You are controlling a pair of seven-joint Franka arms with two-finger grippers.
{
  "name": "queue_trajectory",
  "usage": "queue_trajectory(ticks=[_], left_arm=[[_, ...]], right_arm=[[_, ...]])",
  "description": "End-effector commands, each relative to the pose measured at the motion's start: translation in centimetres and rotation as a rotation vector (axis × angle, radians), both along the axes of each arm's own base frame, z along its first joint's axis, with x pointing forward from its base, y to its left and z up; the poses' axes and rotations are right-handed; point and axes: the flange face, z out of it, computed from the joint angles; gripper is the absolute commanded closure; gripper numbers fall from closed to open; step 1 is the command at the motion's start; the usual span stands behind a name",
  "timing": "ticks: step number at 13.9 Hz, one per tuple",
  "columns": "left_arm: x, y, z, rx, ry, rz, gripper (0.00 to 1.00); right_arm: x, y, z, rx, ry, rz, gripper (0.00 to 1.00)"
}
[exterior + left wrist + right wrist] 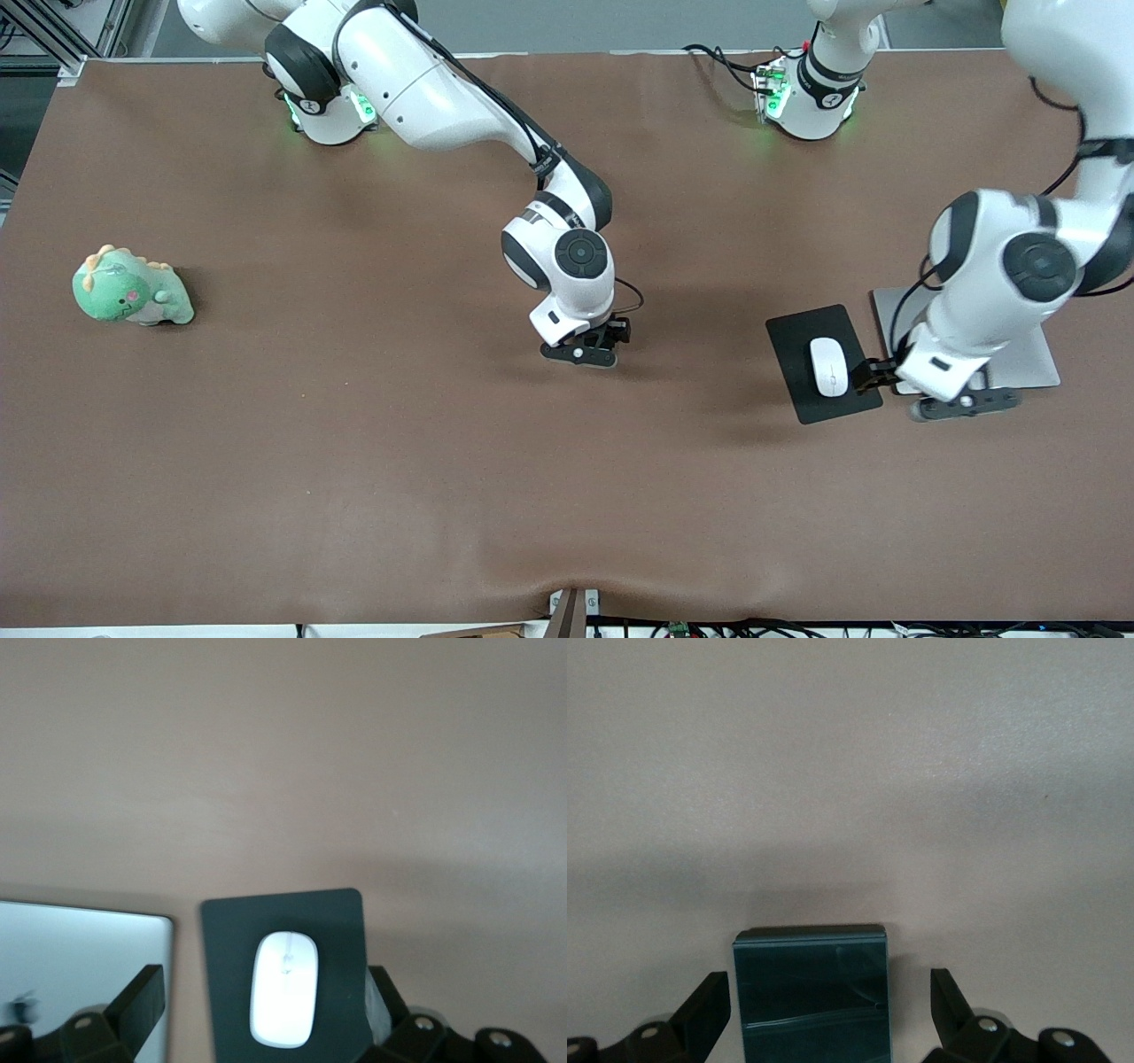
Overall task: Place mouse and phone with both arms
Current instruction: 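Release the mouse and raise the left gripper while the right gripper grasps the phone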
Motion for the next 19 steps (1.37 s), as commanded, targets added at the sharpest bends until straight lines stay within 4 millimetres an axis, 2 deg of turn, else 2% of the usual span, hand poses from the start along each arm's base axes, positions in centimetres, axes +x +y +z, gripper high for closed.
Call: queue_trajectory(ticks=[1, 2, 3, 4, 5, 7, 9, 10, 11, 12, 14, 16, 17, 19], left_arm=[[0.6, -0.6, 8.5, 0.028, 0.011, -0.001, 0.00], [0.6, -0.6, 11.6, 0.032, 0.016, 0.009, 0.00], [0.4, -0.2, 13.4, 0.038, 0.038, -0.001, 0.00], [0.1, -0.3, 14.7, 0.037, 0.049, -0.022, 0.00], [-0.4, -0.4, 16.9, 0.039, 0.036, -0.042, 0.00], [-2.2, -0.9, 20.5, 0.034, -0.001, -0.068, 0.00], [-3.6, -0.1, 23.0, 0.018, -0.025, -0.088, 0.00], [-4.4, -0.4, 23.7, 0.024, -0.010, -0.109, 0.00], [-5.3, 0.0, 24.4, 0.009, 0.008, -0.106, 0.00], [-6.1, 0.3, 25.0, -0.010, 0.020, -0.103, 0.00], [-8.0, 0.0, 25.8, -0.030, 0.038, -0.130, 0.00], [-9.5, 1.3, 26.1, -0.082, 0.053, -0.109, 0.00], [-10.3, 1.6, 26.0, -0.102, 0.060, -0.115, 0.00], [-11.0, 2.0, 26.1, -0.100, 0.065, -0.127, 0.00]], right_arm=[[0.5, 0.7, -0.7, 0.006, -0.030, -0.029, 0.00], [0.5, 0.7, -0.9, 0.007, -0.030, -0.035, 0.00], [0.5, 0.8, -1.1, 0.012, -0.034, -0.040, 0.00], [0.5, 0.9, -1.1, 0.013, -0.035, -0.038, 0.00], [0.4, 0.8, -1.5, 0.011, -0.033, -0.038, 0.00], [0.4, 0.9, -1.9, 0.016, -0.037, -0.040, 0.00], [0.3, 0.9, -2.6, 0.016, -0.037, -0.044, 0.00], [0.0, 1.3, -2.7, 0.025, -0.047, -0.033, 0.23], [0.1, 1.2, -2.7, 0.026, -0.051, -0.028, 0.71], [0.2, 1.1, -2.5, 0.024, -0.051, -0.027, 1.00], [1.0, 0.6, -1.2, 0.030, -0.058, -0.033, 1.00], [1.2, 0.5, 1.4, 0.034, -0.065, -0.009, 1.00], [1.3, -0.4, 1.9, 0.006, -0.037, -0.014, 1.00], [2.9, -3.7, 6.5, -0.008, -0.017, -0.056, 1.00]])
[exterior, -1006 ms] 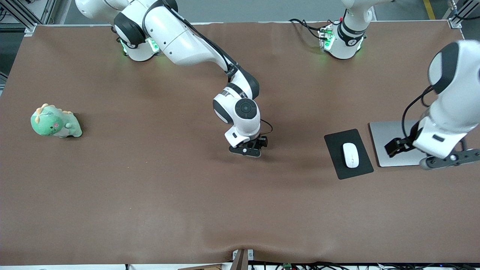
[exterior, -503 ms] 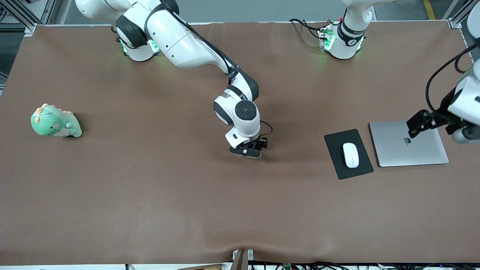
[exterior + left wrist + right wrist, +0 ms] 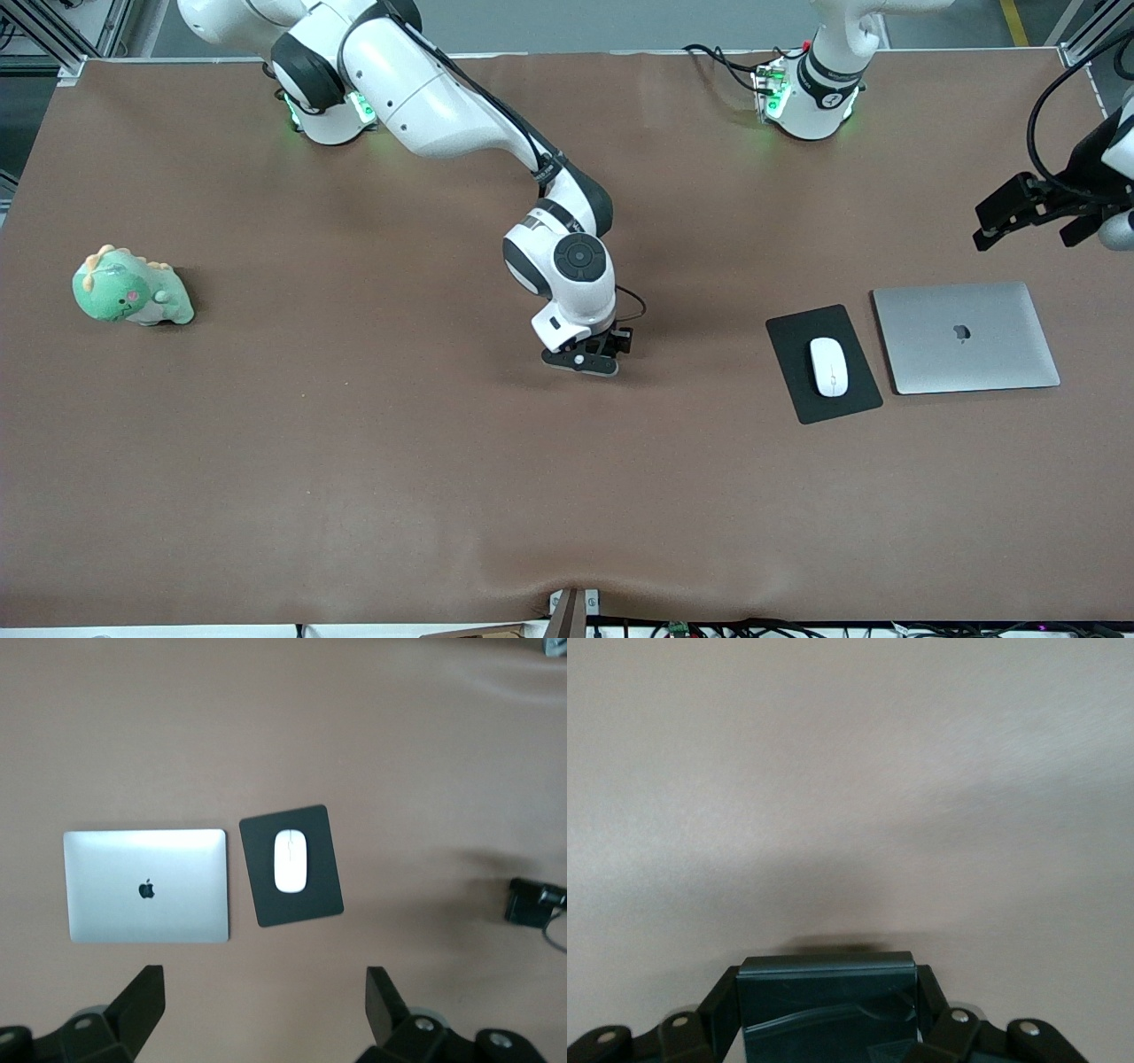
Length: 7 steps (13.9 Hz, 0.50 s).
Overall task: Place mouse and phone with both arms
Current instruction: 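Carry the black phone with the right gripper toward the green plush toy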
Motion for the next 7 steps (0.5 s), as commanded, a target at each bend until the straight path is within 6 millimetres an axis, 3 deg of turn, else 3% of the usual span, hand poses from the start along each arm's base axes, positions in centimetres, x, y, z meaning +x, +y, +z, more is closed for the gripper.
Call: queue_trajectory(ticks=[1, 3, 4, 7], left_arm=[[-1.7, 0.1, 0.4, -0.012, 0.008, -0.016, 0.00], [-1.7, 0.2, 0.4, -0.005, 0.014, -0.015, 0.00], [-1.8, 0.1, 0.4, -0.004, 0.025, -0.017, 0.00], [-2.0, 0.2, 0.4, -0.003, 0.040, -0.015, 0.00]], right_arm=[[2.1, -5.2, 8.0, -0.018, 0.011, -0.028, 1.00], [3.4, -10.5, 12.2, -0.035, 0.025, -0.017, 1.00], [4.2, -14.4, 13.3, -0.041, 0.030, -0.005, 1.00], [5.2, -24.4, 14.0, -0.063, 0.072, 0.070, 1.00]])
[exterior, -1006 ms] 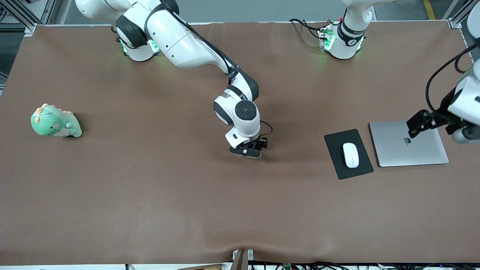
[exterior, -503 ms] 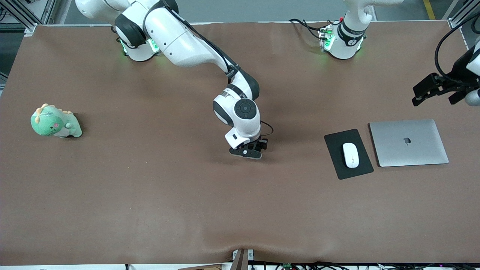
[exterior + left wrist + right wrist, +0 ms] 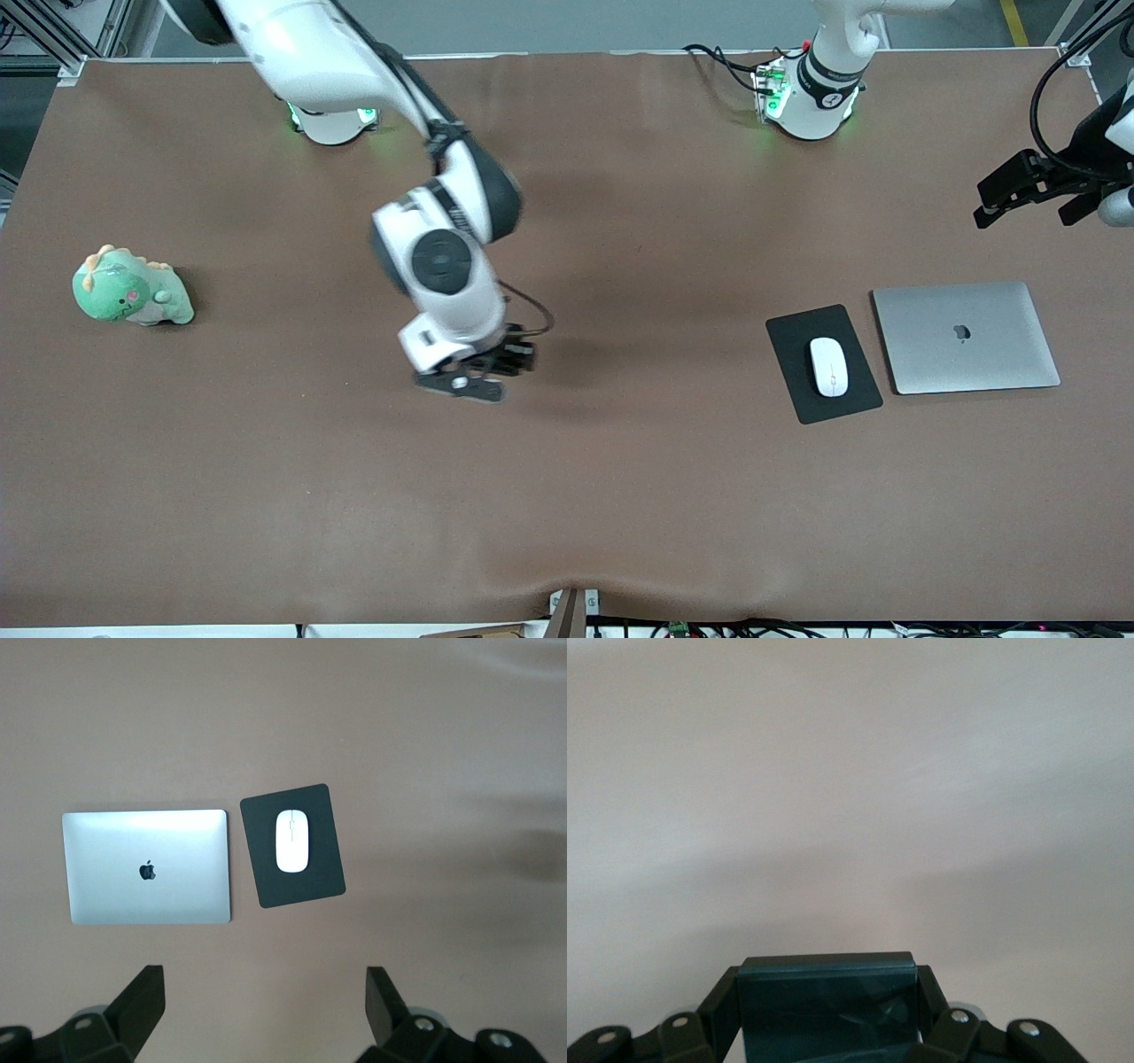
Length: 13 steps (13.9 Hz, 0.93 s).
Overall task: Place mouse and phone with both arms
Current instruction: 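Carry the black phone with the right gripper toward the green plush toy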
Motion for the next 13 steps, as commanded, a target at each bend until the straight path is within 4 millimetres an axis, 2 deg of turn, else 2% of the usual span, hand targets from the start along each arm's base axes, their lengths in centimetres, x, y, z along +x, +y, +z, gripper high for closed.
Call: queue_trajectory(ticks=[1, 2, 3, 4, 8, 9, 11, 13], left_arm=[[-0.9, 0.2, 0.5, -0.003, 0.018, -0.010, 0.00], [-1.0, 0.4, 0.5, -0.001, 0.025, -0.006, 0.00], [-1.0, 0.5, 0.5, -0.001, 0.030, -0.004, 0.00], [-1.1, 0.7, 0.4, 0.000, 0.036, 0.004, 0.00], [-1.5, 1.0, 0.0, 0.036, 0.067, 0.011, 0.00], [-1.5, 1.0, 0.0, 0.036, 0.066, 0.012, 0.00], [-1.4, 0.7, 0.0, 0.037, 0.059, 0.014, 0.00], [-1.3, 0.7, 0.0, 0.045, 0.056, 0.015, 0.00]], right_arm=[[-2.1, -8.6, -0.2, -0.018, 0.051, 0.061, 1.00], [-2.4, -12.0, -0.1, -0.016, 0.049, 0.087, 1.00], [-2.7, -16.2, -0.3, -0.010, 0.033, 0.137, 1.00], [-2.8, -20.7, -0.9, -0.008, 0.019, 0.190, 1.00], [-2.9, -34.9, -3.8, -0.005, 0.052, 0.283, 1.00], [-3.5, -38.0, -4.7, -0.002, 0.061, 0.296, 1.00], [-4.6, -42.5, -6.5, -0.001, 0.050, 0.305, 1.00], [-5.5, -45.7, -8.7, -0.009, 0.022, 0.322, 1.00]])
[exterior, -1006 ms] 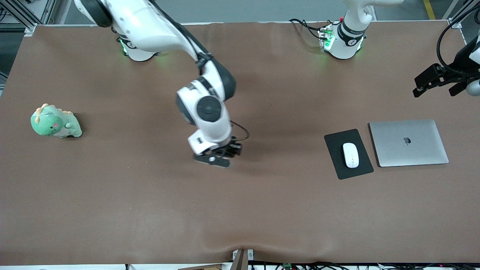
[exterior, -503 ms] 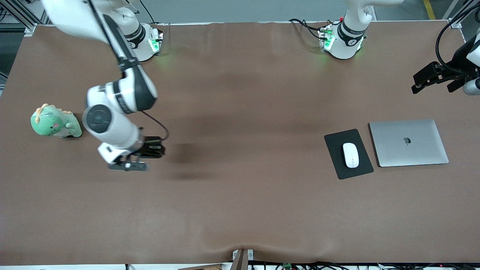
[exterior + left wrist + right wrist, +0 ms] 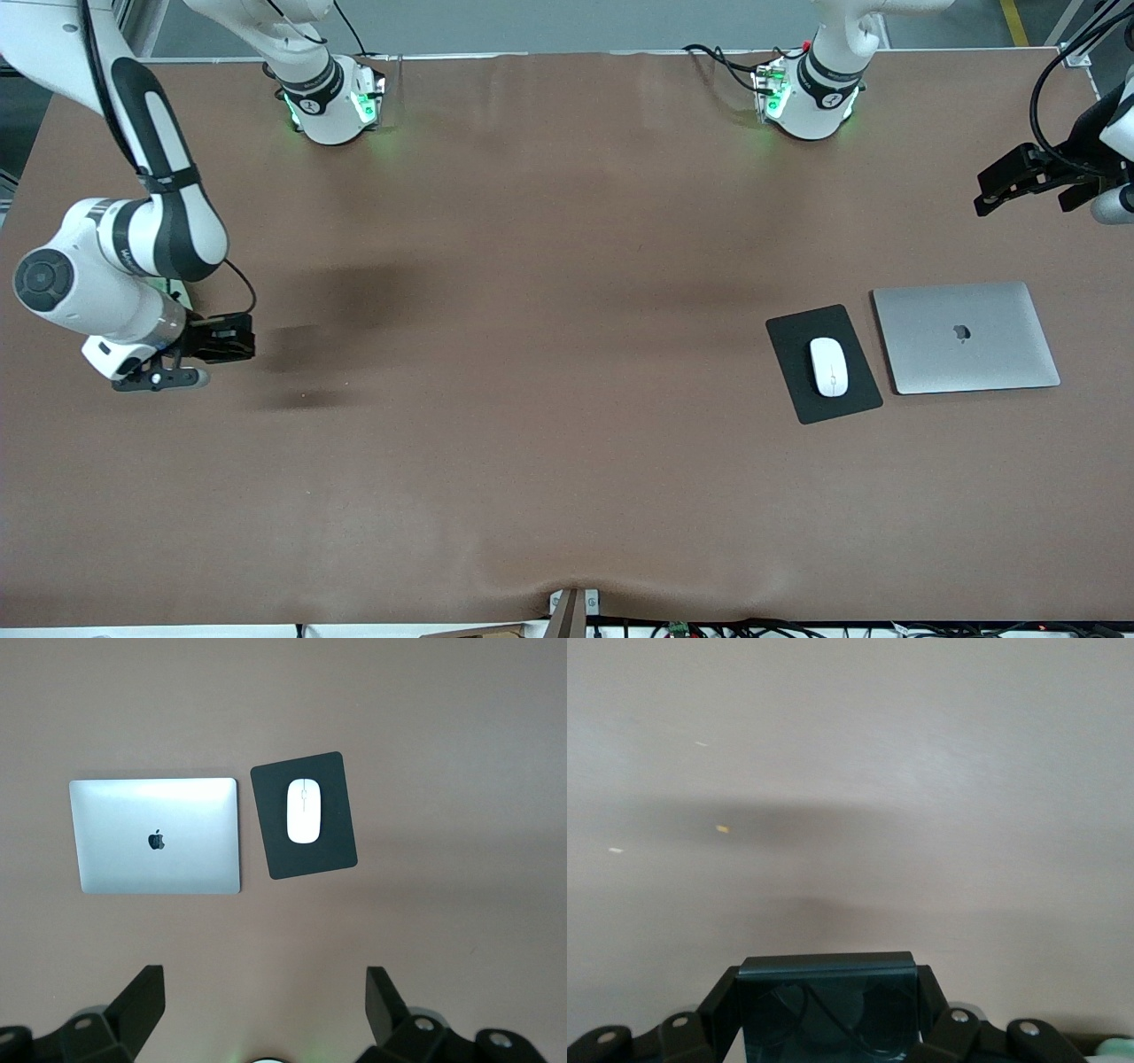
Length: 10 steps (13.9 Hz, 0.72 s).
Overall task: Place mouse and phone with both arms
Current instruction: 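Carry the black phone with the right gripper toward the green plush toy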
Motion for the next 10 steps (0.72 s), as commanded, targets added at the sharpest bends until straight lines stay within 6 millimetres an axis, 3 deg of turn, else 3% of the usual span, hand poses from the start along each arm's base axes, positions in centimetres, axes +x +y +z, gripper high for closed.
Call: queue_trajectory(ticks=[1, 3, 6, 10], left_arm=[[-0.6, 0.1, 0.6, 0.025, -0.009, 0.004, 0.00], [-0.6, 0.3, 0.7, 0.024, -0.014, 0.007, 0.00], [-0.4, 0.3, 0.8, 0.022, -0.029, 0.008, 0.00], [0.0, 0.2, 0.5, 0.022, -0.034, 0.006, 0.00]], right_arm=[[-1.4, -2.4, -2.1, 0.001, -0.024, 0.012, 1.00], [-1.4, -3.1, -4.0, 0.002, -0.027, -0.011, 1.00], [-2.3, -6.0, -7.8, 0.007, -0.013, -0.068, 1.00], [-3.5, -8.2, -10.0, 0.015, 0.023, -0.172, 1.00]])
